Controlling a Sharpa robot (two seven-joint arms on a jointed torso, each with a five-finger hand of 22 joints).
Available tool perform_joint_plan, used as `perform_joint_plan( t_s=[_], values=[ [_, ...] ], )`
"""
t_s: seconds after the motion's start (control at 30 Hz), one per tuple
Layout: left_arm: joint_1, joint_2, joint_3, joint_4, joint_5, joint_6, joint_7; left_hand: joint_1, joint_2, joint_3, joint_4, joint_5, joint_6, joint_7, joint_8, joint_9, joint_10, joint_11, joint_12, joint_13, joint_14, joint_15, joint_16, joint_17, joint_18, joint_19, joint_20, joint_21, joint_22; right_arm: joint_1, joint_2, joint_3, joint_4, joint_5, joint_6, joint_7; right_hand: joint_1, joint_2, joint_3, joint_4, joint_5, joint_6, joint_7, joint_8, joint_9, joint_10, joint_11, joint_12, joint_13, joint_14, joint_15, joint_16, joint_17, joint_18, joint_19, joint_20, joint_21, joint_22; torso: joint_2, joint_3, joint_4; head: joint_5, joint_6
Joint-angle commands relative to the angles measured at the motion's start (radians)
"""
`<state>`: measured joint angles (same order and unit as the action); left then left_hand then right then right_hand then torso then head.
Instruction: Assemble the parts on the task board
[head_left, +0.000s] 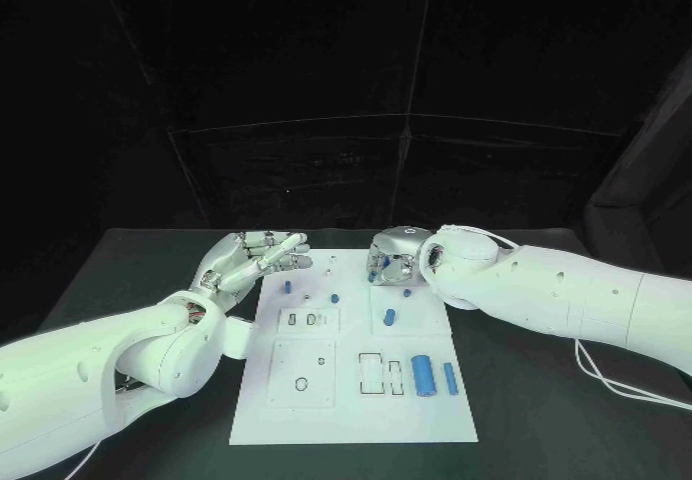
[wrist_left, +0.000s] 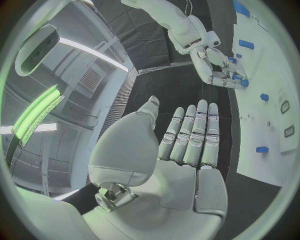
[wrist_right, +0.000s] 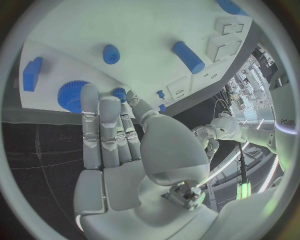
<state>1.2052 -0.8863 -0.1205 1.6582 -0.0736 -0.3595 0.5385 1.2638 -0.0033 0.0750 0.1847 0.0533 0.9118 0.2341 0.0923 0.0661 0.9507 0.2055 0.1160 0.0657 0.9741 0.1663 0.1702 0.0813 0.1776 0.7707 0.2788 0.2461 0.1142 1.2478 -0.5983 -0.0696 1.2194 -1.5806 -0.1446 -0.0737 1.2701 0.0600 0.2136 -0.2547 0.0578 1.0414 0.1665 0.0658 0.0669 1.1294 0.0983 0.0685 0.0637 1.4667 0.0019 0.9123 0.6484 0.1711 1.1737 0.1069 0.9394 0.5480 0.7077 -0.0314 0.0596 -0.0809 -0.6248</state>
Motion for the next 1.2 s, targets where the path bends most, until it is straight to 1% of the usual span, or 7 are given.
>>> perform_joint_plan(
  t_s=[0.03, 0.27, 0.63, 0.7, 0.9, 1.03, 1.2],
  values=[
    [0.001, -0.002, 0.001, 0.004, -0.008, 0.012, -0.002, -0.005, 0.010, 0.000, -0.007, 0.006, 0.005, 0.029, -0.005, -0.001, 0.008, 0.002, -0.006, -0.002, 0.006, 0.000, -0.005, -0.001, 0.005, 0.010, -0.001, 0.002, -0.002, 0.003, 0.003, 0.001, -0.002, -0.013, 0.007, 0.000, 0.000, 0.016, 0.015, 0.001, -0.006, 0.009, 0.000, 0.002, 0.000, 0.009, -0.001, 0.002, -0.001, -0.002, 0.001, 0.015, 0.015, 0.004, -0.004, -0.003, 0.013, 0.014, 0.002, 0.0001, 0.0029, -0.006, -0.004],
    [0.002, -0.003, 0.001, 0.006, -0.008, 0.014, -0.006, -0.008, 0.012, -0.001, -0.007, 0.006, 0.005, 0.029, -0.006, -0.001, 0.009, 0.002, -0.007, -0.002, 0.007, 0.000, -0.006, -0.002, 0.005, 0.011, -0.001, 0.002, -0.003, 0.003, 0.010, 0.001, -0.014, -0.013, 0.004, -0.001, -0.005, 0.018, 0.042, 0.005, -0.007, 0.013, -0.001, 0.000, 0.000, 0.014, -0.002, 0.000, -0.002, -0.003, 0.000, 0.038, 0.037, 0.002, -0.003, -0.004, 0.034, 0.036, 0.005, 0.0000, 0.0038, -0.001, -0.009],
    [0.002, -0.005, 0.001, 0.009, -0.008, 0.020, -0.011, -0.010, 0.013, -0.001, -0.006, 0.006, 0.006, 0.029, -0.007, -0.001, 0.009, 0.002, -0.007, -0.002, 0.007, 0.000, -0.006, -0.002, 0.006, 0.011, -0.001, 0.002, -0.003, 0.003, 0.022, 0.001, -0.030, -0.013, 0.026, -0.008, -0.010, 0.011, 0.070, 0.008, -0.007, 0.017, -0.003, -0.001, 0.000, 0.018, -0.004, -0.002, -0.002, -0.003, 0.000, 0.065, 0.063, -0.001, -0.001, -0.004, 0.058, 0.060, 0.011, -0.0009, 0.0062, -0.005, -0.011],
    [0.002, -0.005, 0.001, 0.009, -0.008, 0.022, -0.012, -0.010, 0.013, -0.001, -0.006, 0.006, 0.006, 0.029, -0.007, -0.001, 0.009, 0.002, -0.007, -0.002, 0.007, 0.000, -0.006, -0.002, 0.006, 0.011, -0.001, 0.002, -0.003, 0.003, 0.024, 0.001, -0.033, -0.014, 0.030, -0.009, -0.010, 0.008, 0.081, 0.008, -0.007, 0.019, -0.003, 0.000, 0.000, 0.021, -0.004, -0.002, -0.001, -0.004, -0.001, 0.071, 0.068, -0.001, -0.002, -0.004, 0.064, 0.065, 0.013, -0.0018, 0.0069, -0.007, -0.007],
    [0.002, -0.005, 0.001, 0.007, -0.005, 0.024, -0.015, -0.010, 0.014, -0.001, -0.006, 0.006, 0.006, 0.029, -0.007, -0.001, 0.009, 0.002, -0.007, -0.002, 0.007, 0.000, -0.006, -0.002, 0.006, 0.011, -0.001, 0.002, -0.003, 0.003, 0.031, 0.001, -0.044, -0.020, 0.026, -0.009, -0.005, 0.001, 0.105, 0.003, -0.007, 0.024, -0.005, 0.000, 0.000, 0.025, -0.006, -0.002, -0.001, -0.006, -0.002, 0.083, 0.078, -0.002, -0.005, -0.005, 0.077, 0.076, 0.012, -0.0031, 0.0066, -0.004, -0.013],
    [0.002, -0.005, 0.001, 0.006, 0.004, 0.024, -0.016, -0.012, 0.014, -0.002, -0.006, 0.006, 0.006, 0.029, -0.008, -0.001, 0.009, 0.003, -0.008, -0.002, 0.007, 0.000, -0.006, -0.002, 0.005, 0.011, -0.001, 0.001, -0.003, 0.003, 0.032, 0.001, -0.046, -0.023, -0.009, 0.000, 0.002, -0.001, 0.131, -0.001, -0.006, 0.031, -0.006, 0.001, 0.001, 0.033, -0.006, -0.001, -0.001, -0.002, -0.003, 0.108, 0.106, -0.007, 0.002, -0.006, 0.100, 0.106, 0.012, -0.0032, 0.0068, -0.004, -0.014],
    [0.002, -0.006, 0.001, 0.006, 0.008, 0.025, -0.016, -0.012, 0.014, -0.002, -0.006, 0.006, 0.005, 0.029, -0.009, -0.001, 0.008, 0.003, -0.008, -0.002, 0.007, 0.001, -0.007, -0.003, 0.005, 0.011, -0.001, 0.001, -0.004, 0.003, 0.026, 0.001, -0.032, -0.024, -0.099, 0.004, -0.002, -0.010, 0.162, 0.001, -0.004, 0.044, -0.008, 0.003, 0.002, 0.050, -0.011, 0.003, 0.000, 0.007, -0.005, 0.154, 0.158, -0.015, 0.024, -0.007, 0.146, 0.166, 0.013, -0.0032, 0.0073, 0.000, -0.015]
  ],
)
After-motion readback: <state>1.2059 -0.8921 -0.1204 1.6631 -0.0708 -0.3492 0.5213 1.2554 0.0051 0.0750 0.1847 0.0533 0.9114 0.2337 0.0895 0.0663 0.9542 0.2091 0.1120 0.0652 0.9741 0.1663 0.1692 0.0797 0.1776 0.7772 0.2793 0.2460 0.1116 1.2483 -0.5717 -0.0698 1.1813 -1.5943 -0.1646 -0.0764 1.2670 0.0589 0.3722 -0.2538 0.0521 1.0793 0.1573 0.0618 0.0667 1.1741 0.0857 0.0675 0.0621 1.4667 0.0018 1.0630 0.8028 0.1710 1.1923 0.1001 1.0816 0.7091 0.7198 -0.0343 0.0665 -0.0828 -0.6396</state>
